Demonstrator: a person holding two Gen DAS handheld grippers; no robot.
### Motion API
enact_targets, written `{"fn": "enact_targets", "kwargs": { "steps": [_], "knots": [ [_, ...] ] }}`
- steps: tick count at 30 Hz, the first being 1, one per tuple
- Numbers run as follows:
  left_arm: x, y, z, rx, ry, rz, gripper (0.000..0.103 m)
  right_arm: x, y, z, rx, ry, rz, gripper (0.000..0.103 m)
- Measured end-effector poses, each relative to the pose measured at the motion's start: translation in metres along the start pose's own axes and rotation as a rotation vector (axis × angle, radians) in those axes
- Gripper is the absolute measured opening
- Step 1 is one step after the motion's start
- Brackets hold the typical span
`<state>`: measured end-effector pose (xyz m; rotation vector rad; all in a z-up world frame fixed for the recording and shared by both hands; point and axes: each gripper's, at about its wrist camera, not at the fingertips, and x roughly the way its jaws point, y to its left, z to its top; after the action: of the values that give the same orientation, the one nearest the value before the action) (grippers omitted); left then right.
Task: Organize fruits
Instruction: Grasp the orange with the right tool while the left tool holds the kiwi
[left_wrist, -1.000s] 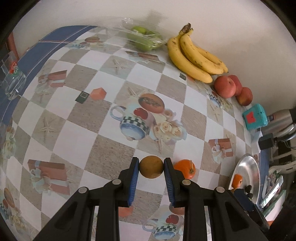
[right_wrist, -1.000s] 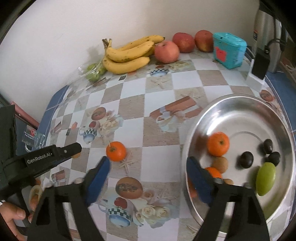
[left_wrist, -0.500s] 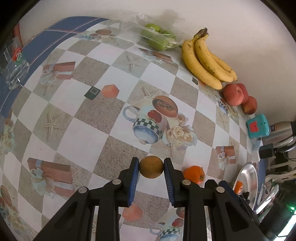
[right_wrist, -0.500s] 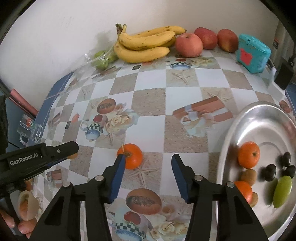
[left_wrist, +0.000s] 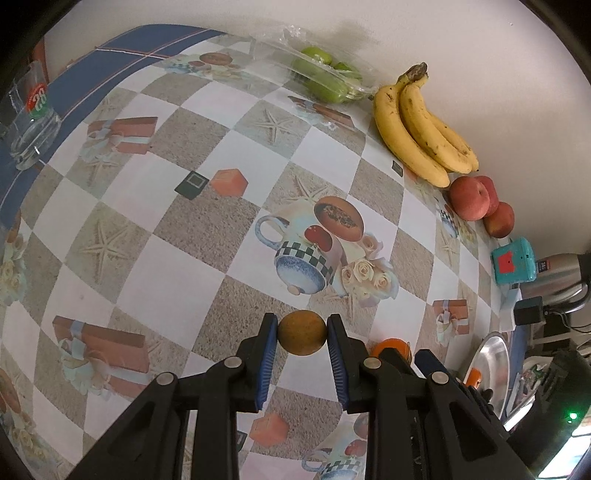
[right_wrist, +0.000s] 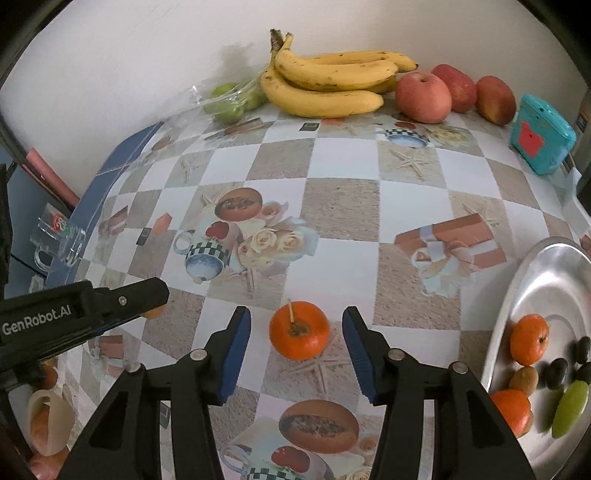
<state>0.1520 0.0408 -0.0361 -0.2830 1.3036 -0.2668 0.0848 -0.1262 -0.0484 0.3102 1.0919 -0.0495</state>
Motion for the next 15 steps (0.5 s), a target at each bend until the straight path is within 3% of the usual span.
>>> {"fn": "enact_targets", "kwargs": {
  "steps": [10, 15],
  "knots": [
    [0.005, 0.006, 0.002, -0.025, 0.014, -0.005, 0.029, 0.007, 0.001, 0.002, -0.009, 0.012, -0.006, 0.039],
    [0.005, 0.004, 0.001, -0.019, 0.014, -0.006, 0.029, 0.012, -0.002, 0.001, 0.0, 0.026, -0.003, 0.039]
  ]
}}
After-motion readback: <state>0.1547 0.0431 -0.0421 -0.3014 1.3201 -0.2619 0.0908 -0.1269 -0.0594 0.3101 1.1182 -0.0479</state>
